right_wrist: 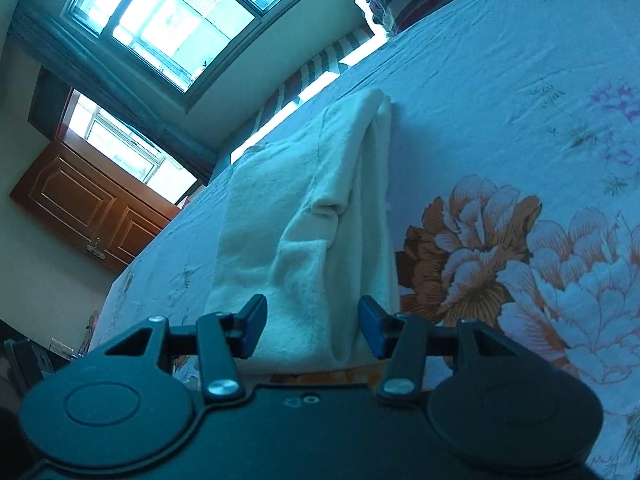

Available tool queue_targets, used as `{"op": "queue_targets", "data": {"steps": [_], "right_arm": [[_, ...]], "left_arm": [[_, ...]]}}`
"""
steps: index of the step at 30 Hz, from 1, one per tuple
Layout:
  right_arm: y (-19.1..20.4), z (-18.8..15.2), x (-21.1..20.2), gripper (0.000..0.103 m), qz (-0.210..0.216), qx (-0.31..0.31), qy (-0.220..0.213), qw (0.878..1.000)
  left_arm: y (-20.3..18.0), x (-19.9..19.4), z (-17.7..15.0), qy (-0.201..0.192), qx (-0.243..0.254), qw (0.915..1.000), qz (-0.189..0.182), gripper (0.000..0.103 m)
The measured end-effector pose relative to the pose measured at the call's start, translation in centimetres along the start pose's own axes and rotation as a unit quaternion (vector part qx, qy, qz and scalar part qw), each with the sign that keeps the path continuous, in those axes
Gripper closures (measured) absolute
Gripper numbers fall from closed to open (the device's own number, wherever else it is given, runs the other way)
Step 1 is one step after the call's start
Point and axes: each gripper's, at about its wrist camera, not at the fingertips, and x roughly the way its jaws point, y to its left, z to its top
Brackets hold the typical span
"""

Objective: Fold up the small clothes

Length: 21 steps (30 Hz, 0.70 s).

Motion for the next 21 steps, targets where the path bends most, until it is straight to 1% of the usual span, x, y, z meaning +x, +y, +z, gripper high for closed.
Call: {"op": "queue_targets", "data": {"steps": [1, 2, 3, 5, 6, 7, 8, 11, 12, 14, 15, 17, 18, 19, 20, 21], "right_arm": [[-0.2, 0.0, 0.4, 0.054, -0.008, 0.003, 0.007, 1.000], [-0.5, -0.4, 0.4, 0.054, -0.005, 0.005, 0.009, 1.000], [-0.2, -0.4, 0.6, 0.056, 0.000, 0.003, 0.008, 1.000], [0.2, -0.5, 1.0, 0.067, -0.001, -0.006, 0.011, 1.000], [0.5, -0.3, 1.3, 0.087, -0.007, -0.011, 0.013, 1.000], [0.9, -0.2, 1.5, 0.093, -0.011, -0.016, 0.014, 1.000], [1.5, 0.0, 1.3, 0.093, -0.014, -0.029, 0.009, 0.999], [2.8, 0.3, -0.4, 0.093, -0.022, -0.057, -0.014, 0.998], [2.9, 0.3, -1.2, 0.094, -0.032, -0.066, -0.025, 0.997], [2.0, 0.4, -1.6, 0.094, -0.050, -0.065, -0.031, 0.996], [1.2, 0.5, -1.1, 0.093, -0.055, -0.053, -0.023, 0.997], [0.1, 0.5, 0.4, 0.088, -0.060, -0.028, 0.005, 0.998], [0.1, 0.3, 0.7, 0.082, -0.061, -0.031, 0.006, 0.998], [0.4, 0.3, 0.3, 0.075, -0.066, -0.040, -0.007, 0.997], [1.0, 0.4, -0.6, 0.070, -0.075, -0.053, -0.034, 0.995], [1.3, 0.7, -1.3, 0.070, -0.077, -0.060, -0.056, 0.994]], "left_arm": [[0.4, 0.2, -0.2, 0.002, -0.005, 1.0000, 0.002, 0.037], [0.9, 0.2, -0.5, 0.005, -0.012, 0.9999, -0.001, 0.037], [1.2, 0.1, -0.7, -0.004, -0.014, 0.9999, -0.008, 0.037], [1.4, 0.1, -0.7, -0.005, -0.014, 0.9998, -0.017, 0.036], [1.4, 0.2, -0.6, -0.003, -0.013, 0.9997, -0.021, 0.031], [1.5, 0.4, -0.5, -0.001, -0.012, 0.9997, -0.023, 0.028], [1.5, 0.4, -0.4, -0.001, -0.010, 0.9997, -0.023, 0.026], [1.7, 0.6, -0.1, -0.002, -0.012, 0.9995, -0.030, 0.025], [1.8, 0.6, -0.1, -0.003, -0.013, 0.9993, -0.035, 0.025], [1.7, 0.9, 0.1, -0.002, -0.006, 0.9992, -0.038, 0.025], [1.6, 1.2, 0.3, -0.001, -0.002, 0.9992, -0.039, 0.025], [1.2, 1.4, 0.9, -0.006, 0.009, 0.9990, -0.044, 0.025], [0.9, 1.4, 1.4, -0.010, 0.016, 0.9987, -0.046, 0.026], [0.5, 1.4, 2.1, -0.017, 0.025, 0.9984, -0.048, 0.026], [0.1, 1.6, 2.8, -0.023, 0.032, 0.9979, -0.052, 0.026], [-0.3, 1.8, 3.5, -0.027, 0.036, 0.9973, -0.058, 0.026]]}}
